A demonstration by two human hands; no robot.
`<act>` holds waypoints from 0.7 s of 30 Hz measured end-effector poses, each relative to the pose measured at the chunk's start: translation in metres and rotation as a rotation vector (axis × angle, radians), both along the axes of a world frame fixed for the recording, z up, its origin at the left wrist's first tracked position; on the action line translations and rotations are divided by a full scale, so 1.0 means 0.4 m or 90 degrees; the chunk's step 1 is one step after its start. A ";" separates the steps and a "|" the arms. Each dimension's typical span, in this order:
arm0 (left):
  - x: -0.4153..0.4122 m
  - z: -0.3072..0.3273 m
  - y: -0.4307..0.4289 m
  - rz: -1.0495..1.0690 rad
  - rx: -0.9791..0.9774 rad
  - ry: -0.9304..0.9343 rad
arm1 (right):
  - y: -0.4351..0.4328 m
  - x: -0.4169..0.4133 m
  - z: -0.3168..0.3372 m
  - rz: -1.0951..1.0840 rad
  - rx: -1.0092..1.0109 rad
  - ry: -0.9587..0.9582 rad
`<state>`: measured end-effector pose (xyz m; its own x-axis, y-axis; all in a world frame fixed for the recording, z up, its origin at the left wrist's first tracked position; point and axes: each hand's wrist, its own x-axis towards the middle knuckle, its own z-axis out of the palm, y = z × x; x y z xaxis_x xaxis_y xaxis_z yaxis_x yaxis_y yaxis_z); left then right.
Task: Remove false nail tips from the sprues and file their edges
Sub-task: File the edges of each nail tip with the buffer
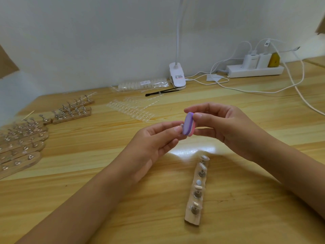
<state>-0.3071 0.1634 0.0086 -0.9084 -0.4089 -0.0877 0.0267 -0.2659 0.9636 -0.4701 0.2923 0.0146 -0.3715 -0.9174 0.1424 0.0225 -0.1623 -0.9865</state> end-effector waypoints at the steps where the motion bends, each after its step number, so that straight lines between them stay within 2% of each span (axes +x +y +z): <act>1: 0.000 0.001 0.002 -0.007 0.014 0.004 | 0.001 0.001 0.001 -0.002 -0.006 0.013; 5: -0.003 -0.002 0.003 0.000 0.076 0.011 | 0.003 0.020 0.001 0.008 -0.021 0.086; 9: -0.007 -0.002 0.002 0.029 0.120 0.005 | 0.005 0.025 0.011 -0.061 -0.102 0.066; 13: -0.010 -0.004 0.008 0.033 0.140 0.003 | 0.007 0.031 0.011 -0.013 -0.061 0.096; 17: -0.013 -0.001 0.012 0.048 0.153 0.008 | 0.008 0.034 0.015 -0.074 -0.112 0.065; 21: -0.014 -0.003 0.018 0.058 0.163 0.011 | 0.004 0.046 0.012 -0.022 -0.078 0.069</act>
<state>-0.3128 0.1705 0.0074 -0.8714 -0.4550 -0.1837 0.0771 -0.4967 0.8645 -0.4516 0.2939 0.0193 -0.3785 -0.8778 0.2935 -0.0907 -0.2804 -0.9556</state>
